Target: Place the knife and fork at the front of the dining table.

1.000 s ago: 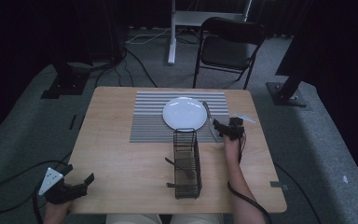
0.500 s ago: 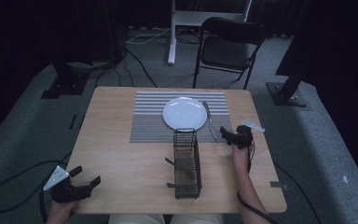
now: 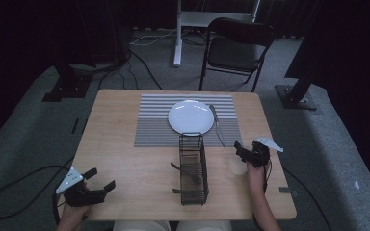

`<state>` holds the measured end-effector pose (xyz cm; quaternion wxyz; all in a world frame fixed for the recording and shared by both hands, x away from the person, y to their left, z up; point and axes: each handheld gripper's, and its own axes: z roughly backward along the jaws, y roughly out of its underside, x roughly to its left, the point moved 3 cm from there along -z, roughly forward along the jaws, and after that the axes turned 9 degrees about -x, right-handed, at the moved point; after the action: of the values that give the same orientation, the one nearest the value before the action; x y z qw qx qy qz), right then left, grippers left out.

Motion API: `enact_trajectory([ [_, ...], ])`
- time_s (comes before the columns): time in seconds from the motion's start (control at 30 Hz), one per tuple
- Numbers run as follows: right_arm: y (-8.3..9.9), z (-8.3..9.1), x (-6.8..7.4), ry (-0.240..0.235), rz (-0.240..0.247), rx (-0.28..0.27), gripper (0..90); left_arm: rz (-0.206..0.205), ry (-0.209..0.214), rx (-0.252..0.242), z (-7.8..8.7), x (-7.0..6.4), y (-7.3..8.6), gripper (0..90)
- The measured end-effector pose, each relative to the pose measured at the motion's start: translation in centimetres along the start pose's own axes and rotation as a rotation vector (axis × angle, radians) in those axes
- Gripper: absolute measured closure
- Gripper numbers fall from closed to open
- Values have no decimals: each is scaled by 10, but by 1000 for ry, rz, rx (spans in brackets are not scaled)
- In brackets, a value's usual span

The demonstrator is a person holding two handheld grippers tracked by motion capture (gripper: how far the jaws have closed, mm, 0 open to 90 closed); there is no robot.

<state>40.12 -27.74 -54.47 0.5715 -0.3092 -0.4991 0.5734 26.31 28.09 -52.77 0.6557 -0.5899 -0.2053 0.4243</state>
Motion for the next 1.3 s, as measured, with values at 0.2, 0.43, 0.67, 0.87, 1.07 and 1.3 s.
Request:
enact_trajectory([
  [0.2,8,18,-7,-4,15,-7,138,-9,73,-9,-17,-22,-7,0],
  [0.43,19,36,-10,3,30,25,138,-7,131,-47,-26,-45,-21,0],
  [0.67,28,56,-13,-13,35,29,138,-65,186,-38,-43,-66,-33,0],
  [0.87,34,78,-16,-26,23,16,138,-72,219,-26,-60,-79,-41,0],
  [1.07,43,99,-20,-15,57,12,138,-75,291,-19,-74,-98,-48,0],
  [1.3,48,111,-23,-22,46,5,138,-79,360,-23,-89,-119,-56,59],
])
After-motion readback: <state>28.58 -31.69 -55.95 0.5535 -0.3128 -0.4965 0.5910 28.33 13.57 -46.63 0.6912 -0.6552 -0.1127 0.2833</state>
